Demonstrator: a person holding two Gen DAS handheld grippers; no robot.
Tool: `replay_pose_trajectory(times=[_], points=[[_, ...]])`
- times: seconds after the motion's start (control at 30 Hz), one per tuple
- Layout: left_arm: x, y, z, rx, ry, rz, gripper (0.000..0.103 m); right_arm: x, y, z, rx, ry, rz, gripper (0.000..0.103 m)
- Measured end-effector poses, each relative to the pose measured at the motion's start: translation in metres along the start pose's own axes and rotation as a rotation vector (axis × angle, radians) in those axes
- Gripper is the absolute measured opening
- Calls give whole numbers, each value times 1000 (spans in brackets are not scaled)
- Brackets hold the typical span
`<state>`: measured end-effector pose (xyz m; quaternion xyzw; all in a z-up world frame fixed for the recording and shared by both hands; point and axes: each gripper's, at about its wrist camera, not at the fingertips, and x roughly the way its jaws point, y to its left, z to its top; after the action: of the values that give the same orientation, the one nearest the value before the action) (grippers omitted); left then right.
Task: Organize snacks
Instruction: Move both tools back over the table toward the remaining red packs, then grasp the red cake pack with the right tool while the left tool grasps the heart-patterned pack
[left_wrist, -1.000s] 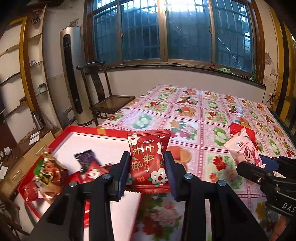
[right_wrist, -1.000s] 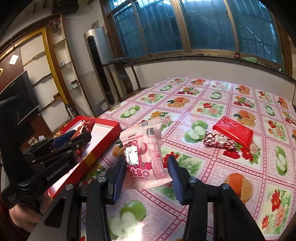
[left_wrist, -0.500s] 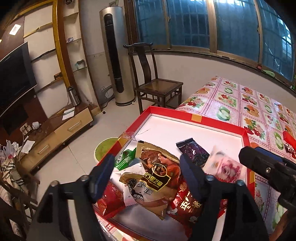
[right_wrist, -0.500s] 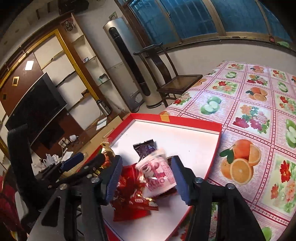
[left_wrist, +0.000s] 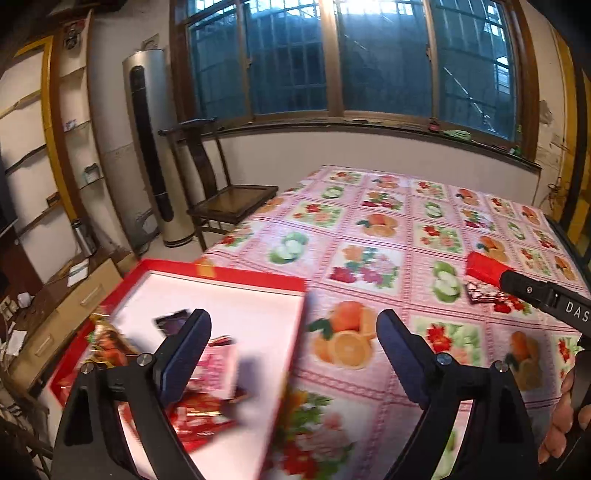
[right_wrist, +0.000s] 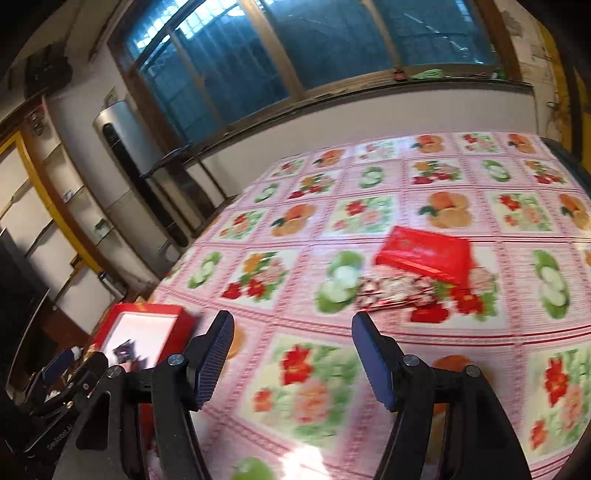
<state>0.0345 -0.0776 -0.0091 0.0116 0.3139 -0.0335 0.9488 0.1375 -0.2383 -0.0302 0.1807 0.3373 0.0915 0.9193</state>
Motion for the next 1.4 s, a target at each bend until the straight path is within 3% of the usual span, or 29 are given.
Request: replay_pose_trajectory(times=[0.17, 0.23, 0.37, 0.47, 0.57, 0.63, 0.73, 0.93, 1.2, 1.4], points=[[46, -72, 17, -57, 103, -101, 91, -28, -88, 7, 192, -69, -96, 70], [64, -97, 19, -68, 127, -79, 91, -31, -105, 9, 246, -89, -130, 70], [88, -120, 6, -69, 121, -48, 91, -24, -116, 9, 293, -64, -106, 70], [101, -111, 0, -49, 165, -42, 91, -15, -104, 9, 229, -46, -131, 70], [102, -93, 3, -110, 159, -45, 91, -11, -94, 5, 178, -41, -142, 70], [103, -85, 4, -125, 147, -7, 91, -10, -90, 5, 163, -43, -139, 70], [113, -70, 2, -196, 197, -13, 91, 0, -87, 16, 134, -30, -173, 70], [120, -54, 0, -280, 235, -22, 91, 53, -80, 57, 70, 39, -243, 70], [119, -61, 3, -249, 220, -14, 91, 118, -89, 79, 101, 119, -297, 70], [116, -52, 7, -262, 191, 31, 91, 112, -67, 57, 73, 191, -128, 71]])
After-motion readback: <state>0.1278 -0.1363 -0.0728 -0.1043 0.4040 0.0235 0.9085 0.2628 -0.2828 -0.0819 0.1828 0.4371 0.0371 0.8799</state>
